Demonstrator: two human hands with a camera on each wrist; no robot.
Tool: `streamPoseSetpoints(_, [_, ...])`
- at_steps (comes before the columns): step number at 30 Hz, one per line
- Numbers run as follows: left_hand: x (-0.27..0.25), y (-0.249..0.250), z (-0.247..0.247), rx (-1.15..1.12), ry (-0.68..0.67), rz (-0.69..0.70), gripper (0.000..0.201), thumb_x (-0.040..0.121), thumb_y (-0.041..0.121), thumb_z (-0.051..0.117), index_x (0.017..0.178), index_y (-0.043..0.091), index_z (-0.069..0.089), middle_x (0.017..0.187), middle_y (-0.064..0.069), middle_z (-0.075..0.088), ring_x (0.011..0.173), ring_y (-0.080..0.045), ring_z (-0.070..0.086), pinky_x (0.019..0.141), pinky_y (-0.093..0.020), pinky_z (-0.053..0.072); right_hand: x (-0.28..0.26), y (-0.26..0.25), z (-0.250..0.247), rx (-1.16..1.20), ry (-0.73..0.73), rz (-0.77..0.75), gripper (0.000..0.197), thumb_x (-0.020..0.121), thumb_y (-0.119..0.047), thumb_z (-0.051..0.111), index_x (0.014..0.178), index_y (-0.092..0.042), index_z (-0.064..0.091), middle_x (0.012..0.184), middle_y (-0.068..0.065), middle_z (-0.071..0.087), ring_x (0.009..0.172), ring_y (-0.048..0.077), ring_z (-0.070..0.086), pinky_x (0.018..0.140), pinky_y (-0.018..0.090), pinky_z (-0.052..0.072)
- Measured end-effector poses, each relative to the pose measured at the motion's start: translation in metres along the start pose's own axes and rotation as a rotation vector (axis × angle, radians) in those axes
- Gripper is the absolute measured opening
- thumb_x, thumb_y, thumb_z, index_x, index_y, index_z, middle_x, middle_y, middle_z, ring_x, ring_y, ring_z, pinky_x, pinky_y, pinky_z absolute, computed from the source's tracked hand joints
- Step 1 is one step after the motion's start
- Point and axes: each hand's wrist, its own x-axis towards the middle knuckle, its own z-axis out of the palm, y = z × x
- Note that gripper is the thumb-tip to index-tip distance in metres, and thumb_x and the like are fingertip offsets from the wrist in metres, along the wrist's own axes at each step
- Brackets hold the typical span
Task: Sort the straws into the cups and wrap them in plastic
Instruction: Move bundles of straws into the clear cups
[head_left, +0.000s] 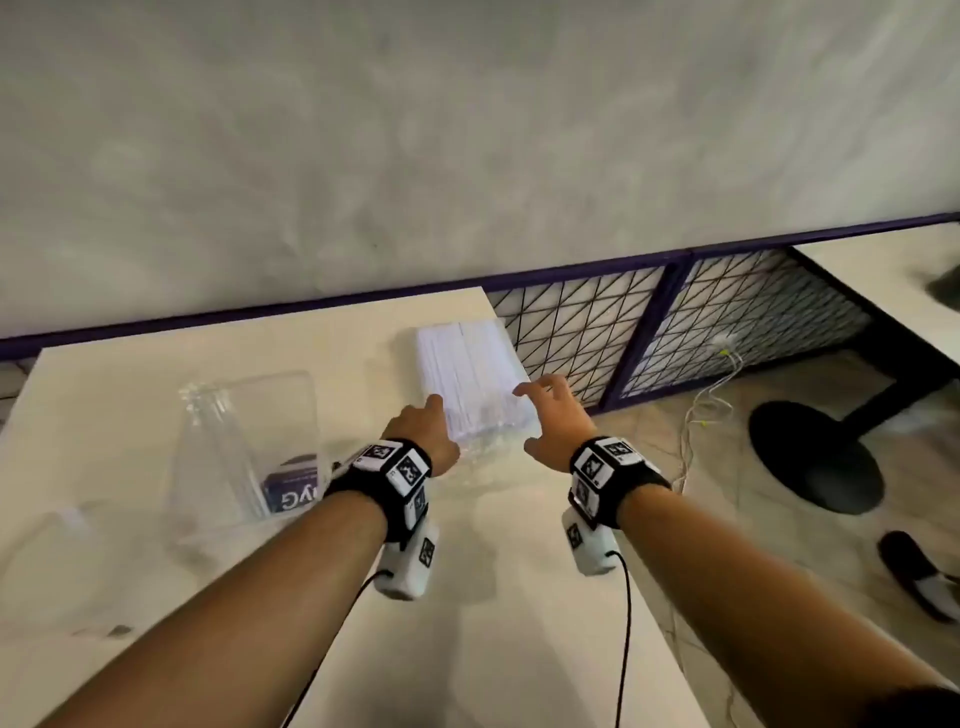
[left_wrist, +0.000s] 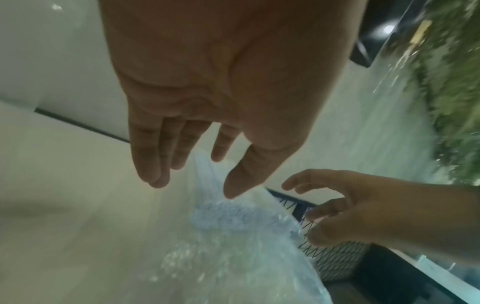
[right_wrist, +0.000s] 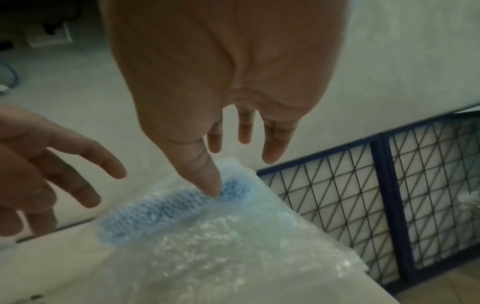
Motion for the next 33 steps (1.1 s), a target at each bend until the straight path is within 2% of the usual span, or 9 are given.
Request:
streamPoseSetpoints(6, [0.011,-0.006,0.018,-0.084,-0.025,-0.036,0.08,0.089,0.019,0.058,0.153,0.026,0.01,0.1,-0.011,0.051,0.092,-0.034,0.058,0.07,-0.034,0.043,0.014,0.005,0.018,0.034,-0.072,0.016,0.087,0.071,-0.005,0.073,0.142,-0.03,0.029,0.151,0.003,0.011,0.1,0.035,0.059,0.084,0.04,0.055])
streamPoseSetpoints(12, [0.013,-0.005,0.016,-0.145,0.059,-0.014,0.085,0.083,0.006,0.065,0.151,0.025,0.017,0.113,-0.016,0.048,0.1,-0.037,0.057,0.074,-0.035,0.043,0.02,0.006,0.012,0.06,0.005,-0.04,0.087,0.069,0.0,0.075,0.139,-0.03,0.034,0.146,0.001,0.021,0.107,0.034,0.056,0.089,0.042,0.055])
streamPoseSetpoints(18, [-0.007,0.004,-0.015,-0.268,0.286,0.131,0.073,0.082,-0.001,0.065,0.145,0.022,0.036,0.111,-0.007,0.046,0.095,-0.028,0.056,0.079,-0.026,0.037,0.014,-0.013,-0.054,0.037,0.284,-0.215,0.063,0.072,-0.009,0.082,0.128,-0.02,0.053,0.131,0.005,0.047,0.108,0.022,0.056,0.1,0.037,0.05])
streamPoseSetpoints(21, [-0.032,0.008,-0.036,-0.342,0.38,0.236,0.059,0.078,0.008,0.073,0.134,0.018,0.055,0.09,0.001,0.055,0.076,-0.014,0.053,0.075,-0.02,0.038,0.002,-0.027,-0.091,0.002,0.382,-0.307,0.05,0.076,-0.015,0.08,0.122,-0.016,0.06,0.122,0.003,0.056,0.106,0.015,0.054,0.1,0.031,0.046])
streamPoseSetpoints(23, [-0.057,0.009,-0.045,-0.379,0.432,0.309,0.044,0.078,0.017,0.076,0.121,0.018,0.065,0.085,0.004,0.053,0.068,-0.003,0.048,0.066,-0.008,0.035,-0.012,-0.036,-0.11,-0.004,0.344,-0.346,0.049,0.076,-0.017,0.081,0.121,-0.016,0.062,0.118,0.003,0.057,0.104,0.012,0.051,0.098,0.027,0.044])
streamPoseSetpoints(25, [-0.082,0.007,-0.049,-0.461,0.459,0.356,0.044,0.075,0.028,0.076,0.117,0.02,0.066,0.093,0.003,0.054,0.074,-0.001,0.051,0.07,-0.004,0.036,-0.032,-0.049,-0.125,0.014,0.259,-0.344,0.051,0.073,-0.019,0.084,0.12,-0.016,0.063,0.11,0.0,0.058,0.097,0.01,0.051,0.091,0.027,0.046])
streamPoseSetpoints(28, [-0.118,-0.002,-0.051,-0.694,0.446,0.401,0.051,0.07,0.033,0.074,0.118,0.026,0.06,0.111,0.006,0.059,0.096,-0.008,0.06,0.088,-0.018,0.047,-0.065,-0.073,-0.14,0.134,0.157,-0.308,0.051,0.071,-0.024,0.087,0.117,-0.019,0.065,0.103,-0.006,0.06,0.091,0.013,0.058,0.085,0.028,0.052])
streamPoseSetpoints(31, [-0.149,-0.015,-0.053,-0.886,0.371,0.422,0.054,0.072,0.023,0.087,0.112,0.035,0.053,0.104,0.016,0.066,0.095,0.002,0.063,0.078,-0.011,0.05,-0.094,-0.1,-0.14,0.342,0.092,-0.295,0.05,0.068,-0.024,0.089,0.111,-0.026,0.064,0.103,-0.005,0.066,0.089,0.019,0.067,0.084,0.031,0.056])
streamPoseSetpoints(33, [-0.164,-0.025,-0.054,-0.958,0.382,0.409,0.054,0.073,0.022,0.086,0.112,0.032,0.052,0.1,0.017,0.067,0.092,0.003,0.064,0.079,-0.015,0.053,-0.11,-0.121,-0.131,0.452,0.144,-0.286,0.057,0.067,-0.025,0.09,0.116,-0.027,0.06,0.111,-0.004,0.064,0.085,0.02,0.069,0.082,0.035,0.059])
